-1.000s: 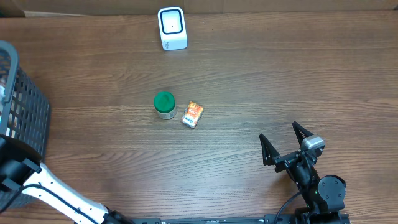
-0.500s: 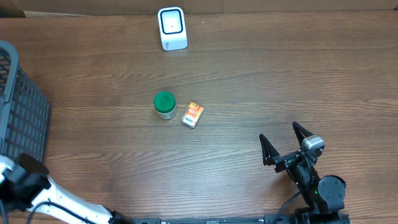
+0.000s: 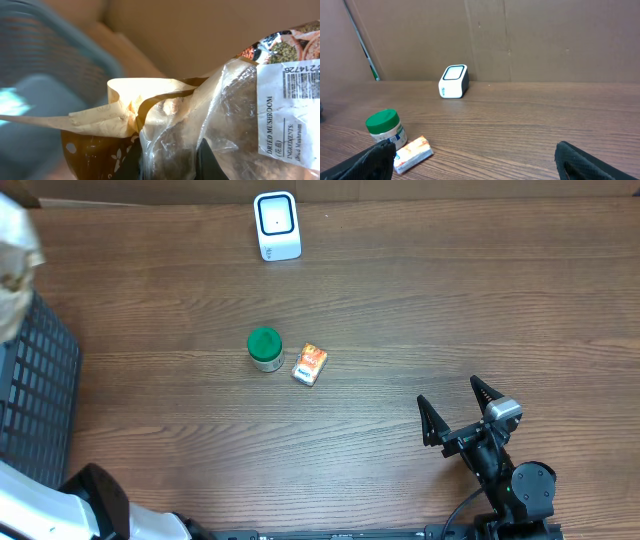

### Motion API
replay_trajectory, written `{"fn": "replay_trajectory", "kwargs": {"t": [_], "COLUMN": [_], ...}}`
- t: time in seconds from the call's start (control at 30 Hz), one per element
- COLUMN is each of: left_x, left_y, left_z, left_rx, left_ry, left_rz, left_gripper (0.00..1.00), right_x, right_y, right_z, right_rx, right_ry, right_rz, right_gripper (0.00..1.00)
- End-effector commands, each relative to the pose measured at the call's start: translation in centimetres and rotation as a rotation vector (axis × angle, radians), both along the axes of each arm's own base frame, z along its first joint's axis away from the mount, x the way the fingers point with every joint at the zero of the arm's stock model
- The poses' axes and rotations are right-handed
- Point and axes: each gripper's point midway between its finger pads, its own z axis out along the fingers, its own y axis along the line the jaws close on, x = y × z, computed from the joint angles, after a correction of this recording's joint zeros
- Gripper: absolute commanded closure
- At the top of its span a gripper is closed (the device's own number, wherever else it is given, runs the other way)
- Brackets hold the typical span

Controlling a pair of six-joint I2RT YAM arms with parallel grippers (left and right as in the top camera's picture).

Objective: Scan the item barcode
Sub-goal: 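Close the left gripper on the mushroom bag and lift it out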

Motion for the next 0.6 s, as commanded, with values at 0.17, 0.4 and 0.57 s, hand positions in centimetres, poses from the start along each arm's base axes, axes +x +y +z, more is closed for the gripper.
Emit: {"fn": "replay_trajectory", "kwargs": {"t": [0.17,0.4,0.57], "left_x": [2.9,4.9,5.6], "left_y": [-10.4,-12.4,-12.7], "left_z": [0.2,-5.2,-11.0], "left_rx": [-0.213,-0.255,-0.357], "left_ry": [-0.019,0.196,0.391], "left_rz": [-0.263,-0.174,0.051], "left_gripper": [0.96,0.95,0.95], "right_x": [0.0,0.0,0.0], "right_y": [-0.1,-0.1,-0.1], "right_z": [-0.1,-0.1,-0.1], "right_rx": [0.007,0.007,0.007], "right_ry": [-0.003,-0.003,-0.003], "right_rz": [-0.007,-0.007,-0.007], "right_gripper": [0.00,0.00,0.00]}}
